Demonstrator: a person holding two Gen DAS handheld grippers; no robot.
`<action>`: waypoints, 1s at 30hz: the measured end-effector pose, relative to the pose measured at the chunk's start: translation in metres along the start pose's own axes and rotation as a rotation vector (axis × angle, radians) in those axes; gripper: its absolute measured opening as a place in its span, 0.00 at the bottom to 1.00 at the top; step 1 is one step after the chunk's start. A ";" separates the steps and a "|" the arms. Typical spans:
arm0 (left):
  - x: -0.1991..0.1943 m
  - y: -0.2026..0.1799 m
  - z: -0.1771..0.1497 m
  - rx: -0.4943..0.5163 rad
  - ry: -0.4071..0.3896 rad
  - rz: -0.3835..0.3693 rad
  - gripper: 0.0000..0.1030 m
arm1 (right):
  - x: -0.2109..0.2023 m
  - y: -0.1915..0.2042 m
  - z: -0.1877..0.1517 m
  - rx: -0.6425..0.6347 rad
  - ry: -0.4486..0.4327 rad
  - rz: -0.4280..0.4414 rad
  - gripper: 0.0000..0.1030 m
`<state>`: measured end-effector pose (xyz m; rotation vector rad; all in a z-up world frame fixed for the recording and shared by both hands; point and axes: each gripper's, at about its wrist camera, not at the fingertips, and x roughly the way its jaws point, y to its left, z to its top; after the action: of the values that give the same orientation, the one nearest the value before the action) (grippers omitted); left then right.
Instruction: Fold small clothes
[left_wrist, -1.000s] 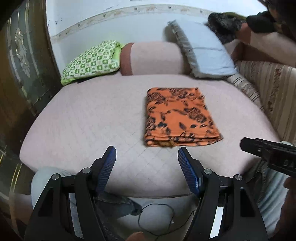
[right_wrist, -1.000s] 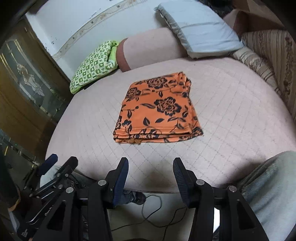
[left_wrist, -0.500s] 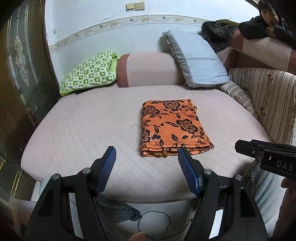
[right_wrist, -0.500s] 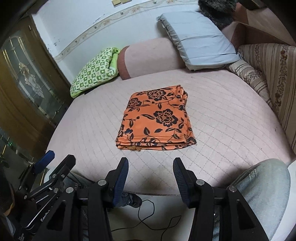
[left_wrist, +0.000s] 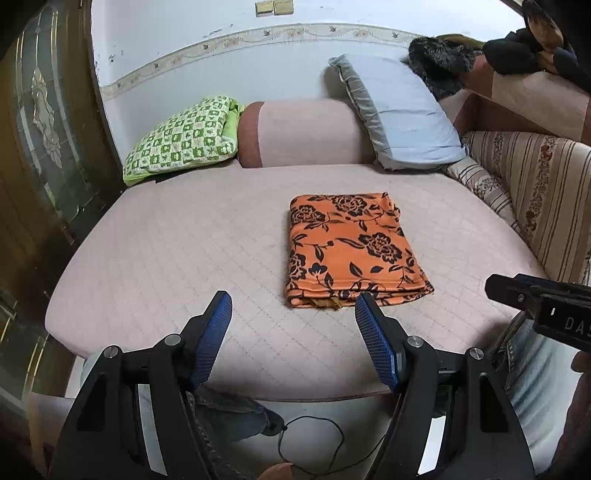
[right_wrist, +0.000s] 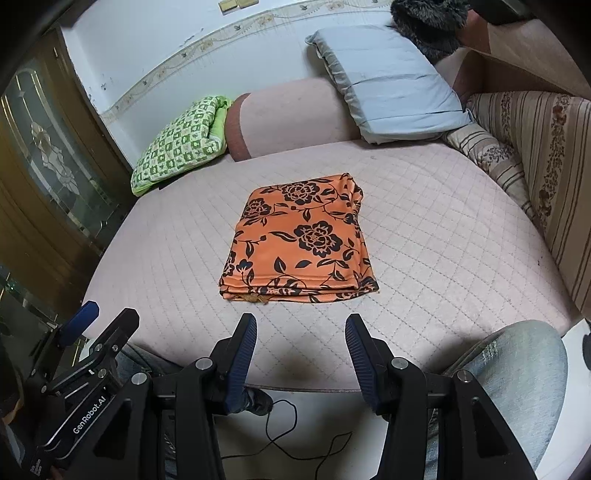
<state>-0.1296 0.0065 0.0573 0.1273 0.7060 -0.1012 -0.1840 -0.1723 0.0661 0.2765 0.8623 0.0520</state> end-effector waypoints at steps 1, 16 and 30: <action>0.001 0.000 0.000 0.002 0.007 0.003 0.68 | 0.001 -0.001 0.000 0.001 0.002 0.001 0.47; 0.012 0.000 -0.003 -0.007 0.053 0.037 0.68 | 0.007 0.002 -0.003 0.000 0.022 -0.012 0.47; 0.020 0.002 -0.008 -0.020 0.111 0.027 0.68 | 0.015 -0.001 -0.001 -0.015 0.050 -0.010 0.47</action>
<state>-0.1192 0.0083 0.0378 0.1243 0.8157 -0.0615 -0.1752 -0.1705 0.0535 0.2576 0.9129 0.0560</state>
